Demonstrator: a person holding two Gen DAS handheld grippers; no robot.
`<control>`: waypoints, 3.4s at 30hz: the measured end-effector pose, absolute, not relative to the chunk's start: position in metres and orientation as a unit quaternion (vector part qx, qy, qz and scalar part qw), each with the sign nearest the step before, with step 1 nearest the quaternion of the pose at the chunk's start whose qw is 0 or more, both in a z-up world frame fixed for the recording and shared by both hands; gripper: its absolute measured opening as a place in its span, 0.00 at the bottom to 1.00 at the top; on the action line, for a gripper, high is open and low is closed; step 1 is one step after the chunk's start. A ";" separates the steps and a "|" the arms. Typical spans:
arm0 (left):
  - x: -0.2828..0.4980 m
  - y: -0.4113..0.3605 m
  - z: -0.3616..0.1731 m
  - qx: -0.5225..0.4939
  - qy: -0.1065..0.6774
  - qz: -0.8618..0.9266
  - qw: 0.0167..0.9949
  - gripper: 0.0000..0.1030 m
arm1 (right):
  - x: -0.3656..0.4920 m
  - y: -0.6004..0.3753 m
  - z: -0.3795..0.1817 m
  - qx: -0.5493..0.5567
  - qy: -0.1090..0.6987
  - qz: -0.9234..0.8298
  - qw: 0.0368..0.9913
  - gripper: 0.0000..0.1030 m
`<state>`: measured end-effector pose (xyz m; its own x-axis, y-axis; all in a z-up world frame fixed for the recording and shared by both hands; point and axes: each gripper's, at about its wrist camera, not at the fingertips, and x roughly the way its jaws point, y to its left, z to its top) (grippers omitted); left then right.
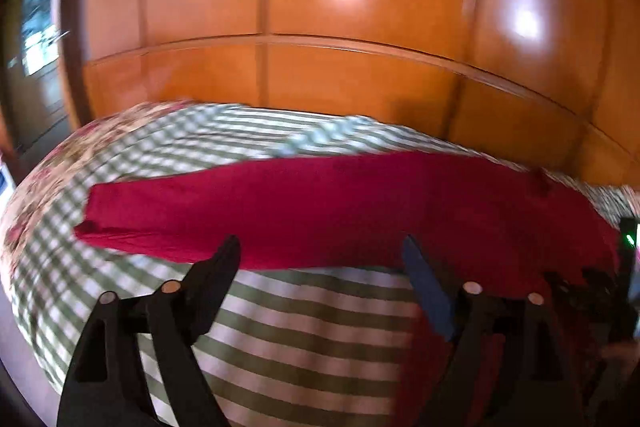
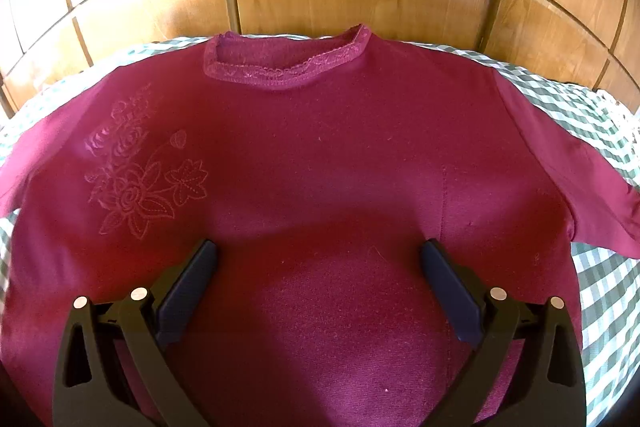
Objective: Fold small clothes
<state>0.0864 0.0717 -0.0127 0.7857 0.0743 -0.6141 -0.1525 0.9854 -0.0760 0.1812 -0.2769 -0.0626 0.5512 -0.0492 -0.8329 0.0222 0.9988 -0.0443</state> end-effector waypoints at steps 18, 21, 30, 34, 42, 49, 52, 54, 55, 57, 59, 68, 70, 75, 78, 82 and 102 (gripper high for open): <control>0.081 -0.045 -0.025 0.020 0.351 -0.032 0.936 0.85 | 0.179 -0.284 -0.061 0.021 0.464 -0.006 0.886 0.97; 0.082 -0.051 -0.031 0.024 0.359 -0.035 0.932 0.85 | 0.180 -0.285 -0.060 0.027 0.463 -0.003 0.886 0.97; 0.095 -0.065 -0.062 0.035 0.401 -0.044 0.914 0.92 | 0.175 -0.316 -0.042 0.102 0.467 0.020 0.878 0.96; 0.106 -0.060 -0.082 0.010 0.433 -0.051 0.900 0.97 | 0.155 -0.395 -0.022 0.206 0.432 -0.030 0.878 0.78; 0.105 -0.056 -0.088 -0.012 0.435 -0.064 0.898 0.97 | 0.068 -0.598 -0.030 0.397 0.347 -0.251 0.812 0.59; 0.105 -0.054 -0.088 -0.010 0.436 -0.063 0.898 0.98 | 0.060 -0.675 -0.042 0.457 0.292 -0.318 0.778 0.48; 0.106 -0.053 -0.088 -0.010 0.436 -0.063 0.898 0.98 | 0.072 -0.693 -0.044 0.452 0.296 -0.343 0.768 0.40; 0.106 -0.053 -0.088 -0.010 0.436 -0.063 0.898 0.98 | 0.076 -0.706 -0.041 0.448 0.303 -0.346 0.767 0.14; 0.106 -0.054 -0.088 -0.010 0.436 -0.063 0.898 0.98 | 0.079 -0.709 -0.035 0.445 0.304 -0.344 0.769 0.09; 0.105 -0.054 -0.088 -0.010 0.436 -0.063 0.898 0.98 | 0.088 -0.699 -0.014 0.425 0.294 -0.314 0.796 0.07; 0.105 -0.054 -0.087 -0.010 0.436 -0.063 0.898 0.98 | 0.103 -0.678 0.010 0.393 0.292 -0.269 0.830 0.07; 0.105 -0.049 -0.088 -0.023 0.433 -0.072 0.898 0.98 | 0.193 -0.486 0.067 0.254 0.327 -0.022 0.910 0.07; 0.104 -0.046 -0.087 -0.028 0.433 -0.075 0.898 0.98 | 0.210 -0.435 0.065 0.235 0.343 0.027 0.909 0.07; 0.103 -0.042 -0.083 -0.038 0.437 -0.092 0.894 0.97 | 0.240 -0.319 0.044 0.180 0.391 0.130 0.893 0.07; 0.101 -0.034 -0.074 -0.058 0.439 -0.114 0.889 0.97 | 0.241 -0.267 0.029 0.153 0.423 0.180 0.875 0.07; 0.105 -0.013 -0.054 -0.108 0.427 -0.133 0.888 0.93 | 0.225 -0.261 0.022 0.166 0.433 0.189 0.865 0.57; 0.232 -0.037 -0.050 -0.149 0.475 -0.150 0.854 0.06 | 0.116 -0.440 0.005 0.265 0.411 0.008 0.872 0.62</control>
